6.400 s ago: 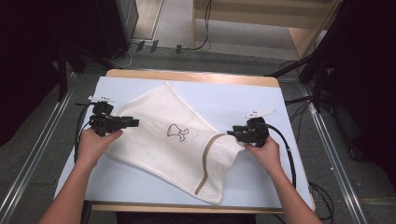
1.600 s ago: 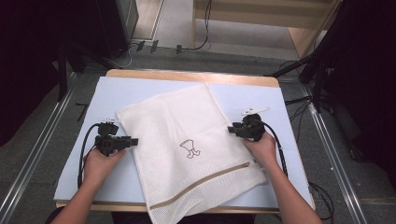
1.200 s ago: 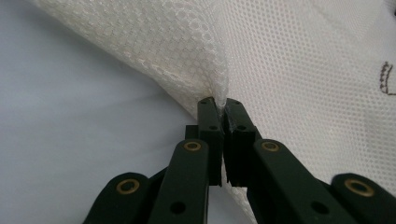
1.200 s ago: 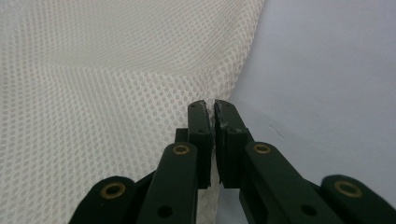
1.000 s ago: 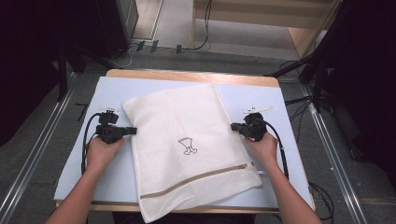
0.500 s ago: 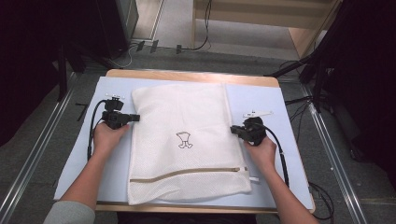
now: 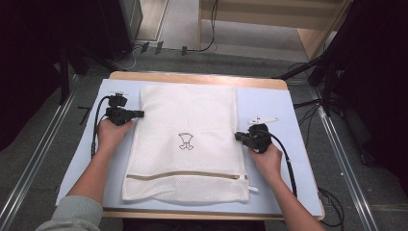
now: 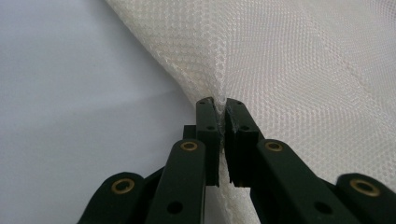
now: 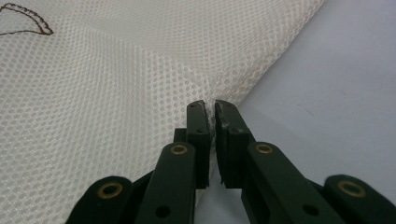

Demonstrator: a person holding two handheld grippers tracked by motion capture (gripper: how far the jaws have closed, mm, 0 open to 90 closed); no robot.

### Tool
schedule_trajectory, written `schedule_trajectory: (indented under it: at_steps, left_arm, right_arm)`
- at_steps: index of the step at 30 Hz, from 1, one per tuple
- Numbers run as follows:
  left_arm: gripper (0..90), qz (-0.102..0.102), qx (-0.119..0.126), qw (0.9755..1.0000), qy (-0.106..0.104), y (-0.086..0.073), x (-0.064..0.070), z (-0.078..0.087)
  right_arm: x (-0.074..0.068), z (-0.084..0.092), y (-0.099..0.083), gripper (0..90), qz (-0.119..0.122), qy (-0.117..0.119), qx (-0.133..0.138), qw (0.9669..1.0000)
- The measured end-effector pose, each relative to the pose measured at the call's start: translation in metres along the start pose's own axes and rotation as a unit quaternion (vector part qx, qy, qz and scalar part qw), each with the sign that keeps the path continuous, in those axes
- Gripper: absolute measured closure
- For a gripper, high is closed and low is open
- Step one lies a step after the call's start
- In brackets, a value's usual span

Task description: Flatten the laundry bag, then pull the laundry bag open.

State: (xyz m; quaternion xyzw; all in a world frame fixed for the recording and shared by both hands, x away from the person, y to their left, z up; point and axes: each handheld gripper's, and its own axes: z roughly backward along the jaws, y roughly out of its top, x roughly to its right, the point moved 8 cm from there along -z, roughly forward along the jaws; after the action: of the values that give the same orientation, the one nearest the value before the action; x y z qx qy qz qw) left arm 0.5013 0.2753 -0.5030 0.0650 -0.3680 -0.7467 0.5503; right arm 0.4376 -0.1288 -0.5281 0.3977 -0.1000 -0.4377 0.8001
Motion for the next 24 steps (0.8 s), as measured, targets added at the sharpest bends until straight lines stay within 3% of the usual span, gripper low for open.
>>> schedule_trajectory:
  at_steps: [6, 11, 14, 17, 21, 24]
  left_arm:
    - [84.6, 0.003, 0.002, 1.0, -0.001, 0.003, -0.003, -0.004]
    - [61.0, -0.003, 0.003, 1.0, -0.006, 0.001, -0.003, 0.0]
    - [54.6, -0.006, 0.009, 0.9999, -0.012, 0.001, 0.0, 0.007]
    - [50.5, -0.004, 0.004, 0.9998, -0.021, -0.001, 0.006, 0.015]
    - [48.8, -0.018, 0.001, 0.9996, -0.023, -0.002, 0.016, 0.022]
    - [49.0, -0.034, 0.006, 0.9989, -0.033, -0.002, 0.032, 0.032]
  right_arm:
    - [0.003, -0.006, 0.001, 86.1, 0.002, -0.005, 0.004, 1.0]
    - [0.005, -0.004, 0.001, 76.9, -0.003, 0.002, 0.006, 1.0]
    - [0.005, -0.001, 0.001, 70.5, 0.007, 0.001, 0.007, 0.9999]
    - [0.004, 0.006, 0.003, 66.7, 0.014, 0.001, 0.014, 0.9998]
    - [0.001, 0.017, 0.007, 65.1, -0.002, 0.016, 0.025, 0.9996]
    - [-0.003, 0.022, 0.006, 64.5, -0.006, 0.024, 0.028, 0.9993]
